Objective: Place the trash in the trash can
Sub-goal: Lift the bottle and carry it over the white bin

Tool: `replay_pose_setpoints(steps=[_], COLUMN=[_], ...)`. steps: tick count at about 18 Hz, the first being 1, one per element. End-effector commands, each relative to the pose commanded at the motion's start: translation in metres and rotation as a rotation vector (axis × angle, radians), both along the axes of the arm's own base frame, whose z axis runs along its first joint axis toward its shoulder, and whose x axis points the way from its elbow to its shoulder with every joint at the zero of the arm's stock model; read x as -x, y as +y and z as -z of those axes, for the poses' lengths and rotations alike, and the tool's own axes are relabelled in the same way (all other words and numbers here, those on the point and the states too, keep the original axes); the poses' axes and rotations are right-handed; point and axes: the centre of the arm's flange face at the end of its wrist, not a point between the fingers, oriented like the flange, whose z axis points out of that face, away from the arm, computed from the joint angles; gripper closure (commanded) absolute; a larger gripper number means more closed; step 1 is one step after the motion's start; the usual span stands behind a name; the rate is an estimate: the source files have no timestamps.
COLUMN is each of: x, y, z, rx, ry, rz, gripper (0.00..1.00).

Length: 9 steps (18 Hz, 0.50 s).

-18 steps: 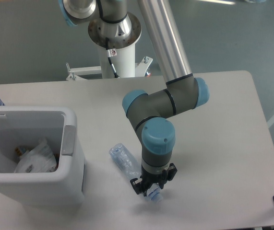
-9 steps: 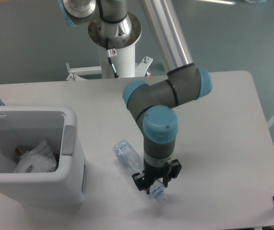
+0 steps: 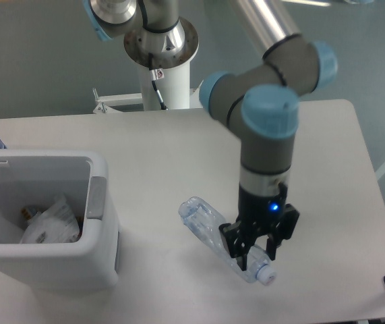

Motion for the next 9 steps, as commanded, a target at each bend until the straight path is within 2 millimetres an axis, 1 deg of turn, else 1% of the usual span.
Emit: replay_pose_setpoints(steps=[2, 4, 6, 9], x=[-0.012, -0.026, -0.038, -0.056], y=[-0.003, -0.003, -0.005, -0.009], z=[-0.036, -0.073, -0.100, -0.131], rx=[-0.076, -0.164, -0.203, -0.255], ry=[0.033, 0.027, 0.054, 0.106], rz=[0.027, 0.054, 0.070, 0.096], gripper=[0.42, 0.42, 0.42, 0.42])
